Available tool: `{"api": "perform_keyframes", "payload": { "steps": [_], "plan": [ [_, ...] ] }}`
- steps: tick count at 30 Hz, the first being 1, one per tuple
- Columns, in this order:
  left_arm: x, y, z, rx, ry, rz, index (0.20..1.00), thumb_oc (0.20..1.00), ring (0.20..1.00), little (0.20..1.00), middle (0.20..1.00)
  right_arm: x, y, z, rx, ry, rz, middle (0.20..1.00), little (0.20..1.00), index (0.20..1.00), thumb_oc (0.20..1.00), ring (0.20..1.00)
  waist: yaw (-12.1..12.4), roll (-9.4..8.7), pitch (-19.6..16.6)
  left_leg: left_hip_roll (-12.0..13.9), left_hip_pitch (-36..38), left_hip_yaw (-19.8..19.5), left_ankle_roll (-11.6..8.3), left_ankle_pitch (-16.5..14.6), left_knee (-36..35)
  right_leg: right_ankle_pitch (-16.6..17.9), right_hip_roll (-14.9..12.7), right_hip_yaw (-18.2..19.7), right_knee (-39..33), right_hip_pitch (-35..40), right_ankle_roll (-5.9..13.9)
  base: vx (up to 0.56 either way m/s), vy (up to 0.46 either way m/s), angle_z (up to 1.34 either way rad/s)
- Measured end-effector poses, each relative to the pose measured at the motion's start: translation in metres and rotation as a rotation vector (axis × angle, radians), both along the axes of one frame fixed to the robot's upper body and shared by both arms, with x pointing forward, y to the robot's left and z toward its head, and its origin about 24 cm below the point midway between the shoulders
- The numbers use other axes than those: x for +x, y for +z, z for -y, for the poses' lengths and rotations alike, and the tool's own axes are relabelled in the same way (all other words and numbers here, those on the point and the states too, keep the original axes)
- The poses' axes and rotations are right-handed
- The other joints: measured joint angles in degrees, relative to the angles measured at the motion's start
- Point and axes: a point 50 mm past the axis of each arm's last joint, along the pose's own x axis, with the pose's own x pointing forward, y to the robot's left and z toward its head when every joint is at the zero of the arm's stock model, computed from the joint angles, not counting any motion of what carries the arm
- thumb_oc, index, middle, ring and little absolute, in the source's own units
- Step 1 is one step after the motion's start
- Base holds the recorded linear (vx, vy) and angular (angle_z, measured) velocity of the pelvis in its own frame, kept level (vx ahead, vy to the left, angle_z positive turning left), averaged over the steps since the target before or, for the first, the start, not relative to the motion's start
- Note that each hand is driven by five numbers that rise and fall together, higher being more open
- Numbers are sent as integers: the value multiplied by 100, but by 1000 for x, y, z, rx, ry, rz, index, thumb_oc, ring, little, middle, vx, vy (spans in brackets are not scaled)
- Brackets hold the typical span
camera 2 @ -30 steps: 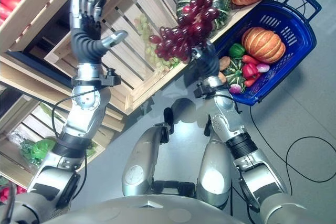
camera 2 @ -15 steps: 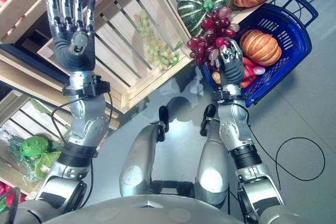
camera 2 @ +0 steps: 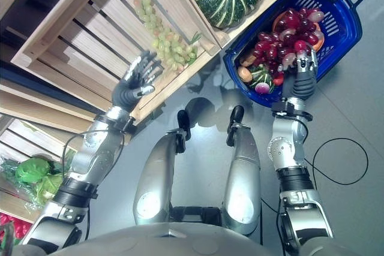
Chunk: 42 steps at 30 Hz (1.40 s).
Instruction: Pick up fruits and vegetables into the basket
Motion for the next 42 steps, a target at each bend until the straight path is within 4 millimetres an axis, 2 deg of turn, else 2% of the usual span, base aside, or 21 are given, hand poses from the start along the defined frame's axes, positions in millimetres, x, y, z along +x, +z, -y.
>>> {"api": "perform_keyframes", "payload": {
  "steps": [5, 6, 8, 12, 19, 26, 28, 33, 34, 42],
  "plan": [
    [-3, -16, -17, 174, 35, -59, 1000, 1000, 1000, 1000, 1000, 6, 6, 22, 20, -36, -17, 200, 200, 200, 200, 200, 37, 68, 12, -25, -420, 80, 17, 8, 142, -2, -53, 120, 203, -496, -1, -21, -18, -3],
    [-4, -22, -21, 224, 47, -74, 1000, 1000, 1000, 1000, 1000, 9, 6, 31, 49, -51, -35, 200, 200, 200, 200, 200, 64, 126, 9, -23, -545, 88, 21, 5, 193, -17, -64, 139, 255, -627, 21, 0, 0, 0],
    [-6, -26, -25, 257, 65, -79, 1000, 1000, 1000, 1000, 1000, 12, 9, 45, 74, -79, -47, 200, 200, 200, 200, 200, 117, 200, 11, -25, -730, 119, 35, 15, 223, -35, -83, 161, 284, -841, 8, 0, 0, 0],
    [-12, -30, -34, 293, 87, -68, 1000, 1000, 1000, 1000, 1000, 20, 8, 63, 115, -109, -104, 200, 200, 200, 200, 200, 174, 214, 3, -89, -1039, 167, 25, 38, 320, -80, -156, 244, 569, -1255, -64, -5, -26, 3],
    [-13, -11, -47, 359, 95, 24, 1000, 1000, 1000, 1000, 1000, 32, 25, 91, 90, -135, -193, 200, 200, 200, 200, 200, 441, 224, -2, -104, -1664, 75, -36, 39, 651, -275, -263, 252, 1048, -1920, -193, -6, -89, 8],
    [-13, 4, -55, 396, 117, 97, 1000, 1000, 1000, 1000, 1000, 43, 42, 113, 147, -162, -297, 200, 200, 200, 200, 200, 697, 227, -4, -145, -2118, -119, -111, 88, 808, -402, -367, 119, 1371, -2342, -313, -10, -77, 12],
    [-14, 7, -56, 409, 115, 112, 1000, 1000, 1000, 1000, 1000, 43, 44, 117, 162, -158, -314, 200, 200, 200, 200, 200, 777, 227, -4, -146, -2265, -135, -120, 88, 886, -425, -385, 117, 1462, -2486, -342, -7, -53, 7],
    [-14, 10, -60, 426, 123, 117, 1000, 1000, 1000, 1000, 1000, 44, 40, 118, 205, -153, -341, 200, 200, 200, 200, 200, 802, 227, -4, -197, -2463, -189, -129, 78, 1005, -479, -460, 99, 1605, -2654, -354, -11, -47, 8],
    [-14, 10, -60, 431, 123, 118, 1000, 1000, 1000, 1000, 1000, 44, 36, 120, 218, -161, -355, 1000, 1000, 1000, 1000, 1000, 820, 227, -4, -203, -2469, -188, -124, 75, 1016, -480, -460, 100, 1608, -2657, -351, 0, 0, 0],
    [-16, 27, -60, 458, 126, 216, 1000, 1000, 1000, 1000, 1000, 37, 24, 129, 320, -256, -424, 1000, 1000, 1000, 1000, 1000, 878, 228, -4, -204, -2484, -202, -115, 70, 1008, -479, -459, 91, 1585, -2658, -346, 0, 0, 0]
  ]
}}
